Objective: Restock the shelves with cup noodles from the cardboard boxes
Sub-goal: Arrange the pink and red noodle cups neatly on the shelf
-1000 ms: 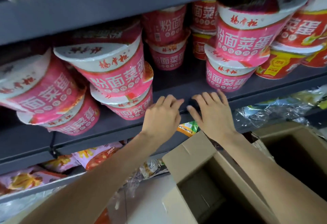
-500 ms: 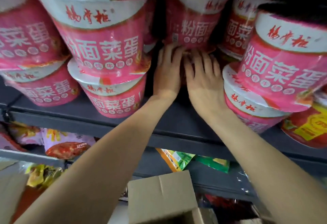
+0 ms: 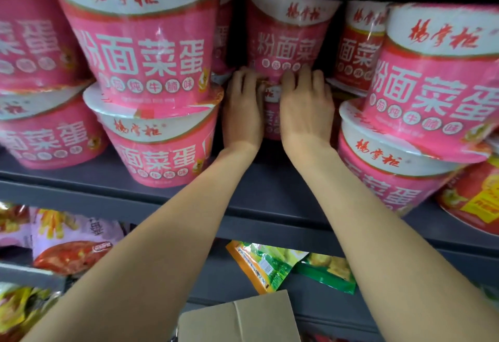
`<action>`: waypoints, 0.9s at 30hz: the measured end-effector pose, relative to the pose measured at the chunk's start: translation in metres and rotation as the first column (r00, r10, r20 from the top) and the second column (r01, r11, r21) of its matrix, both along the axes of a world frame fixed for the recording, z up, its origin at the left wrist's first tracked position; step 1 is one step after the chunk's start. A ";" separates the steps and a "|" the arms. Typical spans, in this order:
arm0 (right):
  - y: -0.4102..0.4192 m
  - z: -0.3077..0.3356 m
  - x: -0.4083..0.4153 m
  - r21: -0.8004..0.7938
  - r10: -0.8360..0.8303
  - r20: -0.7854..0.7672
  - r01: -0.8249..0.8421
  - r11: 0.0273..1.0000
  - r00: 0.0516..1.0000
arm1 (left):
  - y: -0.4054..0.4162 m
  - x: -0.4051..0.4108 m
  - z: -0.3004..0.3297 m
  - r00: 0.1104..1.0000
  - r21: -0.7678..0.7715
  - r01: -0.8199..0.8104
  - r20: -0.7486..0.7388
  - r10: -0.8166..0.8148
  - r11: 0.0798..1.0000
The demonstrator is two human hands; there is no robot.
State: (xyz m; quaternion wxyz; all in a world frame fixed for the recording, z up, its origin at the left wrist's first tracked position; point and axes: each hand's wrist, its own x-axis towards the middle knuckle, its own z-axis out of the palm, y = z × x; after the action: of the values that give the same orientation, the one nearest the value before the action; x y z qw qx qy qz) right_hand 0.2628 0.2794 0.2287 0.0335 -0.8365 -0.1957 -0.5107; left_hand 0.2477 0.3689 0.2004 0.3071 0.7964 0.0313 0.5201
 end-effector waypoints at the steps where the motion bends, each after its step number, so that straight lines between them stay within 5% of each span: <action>1: 0.002 0.001 0.002 0.010 0.007 0.000 -0.007 1.000 1.000 | -0.001 -0.001 0.001 1.000 -0.009 -0.001 -0.018 0.001 1.000; 7: 0.004 -0.005 0.001 0.219 0.120 -0.021 -0.113 0.969 0.993 | -0.004 -0.011 0.012 0.998 -0.079 0.026 -0.060 -0.031 0.997; 11: 0.007 0.022 -0.008 0.663 0.539 -0.267 -0.254 0.704 0.799 | -0.015 -0.017 0.048 0.974 -0.328 0.185 -0.065 -0.217 0.926; 14: 0.008 0.039 -0.012 0.812 0.697 -0.294 -0.214 0.544 0.654 | -0.017 -0.014 0.061 0.965 -0.396 0.200 -0.076 -0.249 0.896; 20: 0.002 0.026 -0.026 0.461 0.441 -0.400 -0.239 0.854 0.804 | -0.007 -0.017 0.059 0.913 -0.504 0.339 -0.027 -0.407 0.794; 23: 0.000 0.025 -0.030 0.361 0.359 -0.427 -0.208 0.909 0.830 | -0.005 -0.012 0.063 0.917 -0.526 0.298 -0.074 -0.392 0.797; 27: -0.003 0.035 -0.021 0.421 0.321 -0.477 -0.108 0.901 0.818 | -0.020 -0.013 0.054 0.971 -0.450 0.124 -0.126 -0.201 0.884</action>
State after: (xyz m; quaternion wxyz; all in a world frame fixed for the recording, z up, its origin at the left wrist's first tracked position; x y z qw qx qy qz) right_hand 0.2414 0.2767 0.2638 0.3040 -0.8950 -0.1719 -0.2776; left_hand 0.2345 0.3489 0.2542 0.5176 0.7475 0.1066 0.4025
